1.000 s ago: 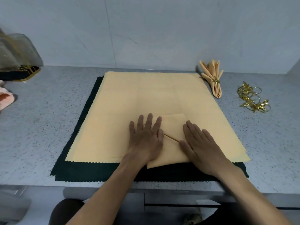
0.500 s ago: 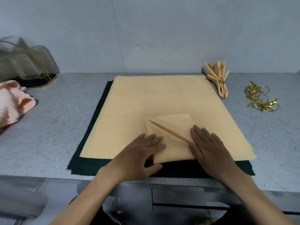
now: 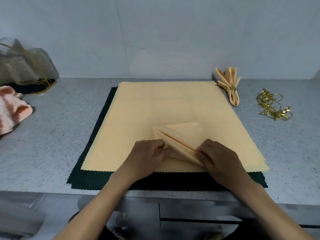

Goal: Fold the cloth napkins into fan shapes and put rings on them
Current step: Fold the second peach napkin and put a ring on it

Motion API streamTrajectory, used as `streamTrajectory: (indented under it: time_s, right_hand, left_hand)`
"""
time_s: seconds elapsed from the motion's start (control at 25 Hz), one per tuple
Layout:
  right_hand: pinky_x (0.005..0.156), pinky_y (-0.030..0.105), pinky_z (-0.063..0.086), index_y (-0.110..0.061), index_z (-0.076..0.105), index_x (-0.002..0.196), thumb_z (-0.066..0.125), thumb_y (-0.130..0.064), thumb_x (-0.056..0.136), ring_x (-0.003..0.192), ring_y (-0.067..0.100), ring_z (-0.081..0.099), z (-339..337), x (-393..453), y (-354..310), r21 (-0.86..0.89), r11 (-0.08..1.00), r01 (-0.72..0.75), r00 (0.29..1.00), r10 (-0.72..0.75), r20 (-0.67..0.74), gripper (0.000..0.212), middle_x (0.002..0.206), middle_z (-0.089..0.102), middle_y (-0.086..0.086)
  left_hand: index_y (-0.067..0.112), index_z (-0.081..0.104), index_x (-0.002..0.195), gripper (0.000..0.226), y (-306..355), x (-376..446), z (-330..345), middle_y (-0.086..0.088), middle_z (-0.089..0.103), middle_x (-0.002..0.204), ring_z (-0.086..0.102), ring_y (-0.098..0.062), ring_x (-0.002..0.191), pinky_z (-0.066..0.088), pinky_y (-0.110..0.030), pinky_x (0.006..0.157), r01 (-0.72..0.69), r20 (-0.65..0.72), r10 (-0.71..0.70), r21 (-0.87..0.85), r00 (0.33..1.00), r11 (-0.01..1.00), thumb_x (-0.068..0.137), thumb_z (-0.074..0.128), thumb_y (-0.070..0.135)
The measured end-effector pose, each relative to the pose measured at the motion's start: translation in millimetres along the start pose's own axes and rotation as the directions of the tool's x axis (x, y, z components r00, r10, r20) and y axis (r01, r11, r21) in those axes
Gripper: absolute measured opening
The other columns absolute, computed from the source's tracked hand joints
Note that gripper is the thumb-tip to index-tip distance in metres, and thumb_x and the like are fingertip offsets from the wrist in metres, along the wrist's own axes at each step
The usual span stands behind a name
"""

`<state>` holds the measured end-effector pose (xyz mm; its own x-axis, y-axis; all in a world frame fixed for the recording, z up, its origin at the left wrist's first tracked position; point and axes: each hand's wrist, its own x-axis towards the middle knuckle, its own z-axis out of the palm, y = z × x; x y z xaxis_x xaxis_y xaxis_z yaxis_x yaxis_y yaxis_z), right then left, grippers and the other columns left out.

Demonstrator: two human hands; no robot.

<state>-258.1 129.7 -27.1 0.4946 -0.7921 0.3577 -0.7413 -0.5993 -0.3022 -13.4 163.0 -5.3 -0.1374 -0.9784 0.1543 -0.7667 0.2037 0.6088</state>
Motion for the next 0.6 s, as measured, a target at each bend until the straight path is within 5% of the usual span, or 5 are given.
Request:
streamTrajectory:
  time_s: [0.08, 0.2, 0.4, 0.6]
  right_hand:
    - [0.062, 0.024, 0.038, -0.023, 0.051, 0.074, 0.033, -0.043, 0.102, 0.074, 0.008, 0.049, -4.9, 3.1, -1.5, 0.082, 0.991, -0.105, 0.992, 0.099, 0.076, 0.040, 0.083, 0.048, -0.009]
    - [0.064, 0.025, 0.037, -0.025, 0.057, 0.077, 0.032, -0.053, 0.098, 0.080, 0.007, 0.046, -5.4, 4.5, -1.1, -0.014, 0.991, -0.133, 0.981, 0.134, 0.141, 0.043, 0.083, 0.053, -0.010]
    - [0.072, 0.029, 0.042, -0.033, 0.066, 0.096, 0.043, -0.051, 0.098, 0.088, 0.003, 0.050, -10.0, 4.7, -1.3, -0.006, 0.987, -0.162, 0.977, 0.161, 0.139, 0.029, 0.088, 0.063, -0.017]
    - [0.063, 0.028, 0.047, -0.036, 0.058, 0.102, 0.060, -0.039, 0.094, 0.079, 0.001, 0.053, -8.9, 3.1, -9.5, 0.029, 0.987, -0.161, 0.986, 0.159, 0.047, 0.010, 0.091, 0.054, -0.018]
  left_hand:
    - [0.019, 0.035, 0.058, 0.048, -0.1, 8.8, 3.0, 0.006, 0.036, 0.052, 0.036, -0.012, 0.054, 0.026, -0.027, 0.060, 0.096, -0.042, -0.096, -0.015, 0.994, 0.995, 0.094, 0.059, 0.038]
    - [0.023, 0.038, 0.053, 0.048, -4.0, 14.6, 10.9, 0.012, 0.040, 0.047, 0.038, -0.008, 0.054, 0.029, -0.033, 0.067, 0.196, -0.040, -0.199, -0.072, 0.979, 0.978, 0.093, 0.061, 0.037]
    - [0.030, 0.063, 0.070, 0.022, 1.1, 19.0, 14.0, 0.015, 0.059, 0.064, 0.052, 0.000, 0.067, 0.043, -0.037, 0.084, 0.249, -0.135, -0.251, -0.030, 0.959, 0.968, 0.090, 0.065, 0.038]
    - [0.029, 0.065, 0.078, 0.013, 4.1, 15.1, 19.2, 0.015, 0.061, 0.068, 0.054, 0.002, 0.069, 0.044, -0.039, 0.089, 0.264, -0.176, -0.264, -0.026, 0.948, 0.964, 0.088, 0.066, 0.036]
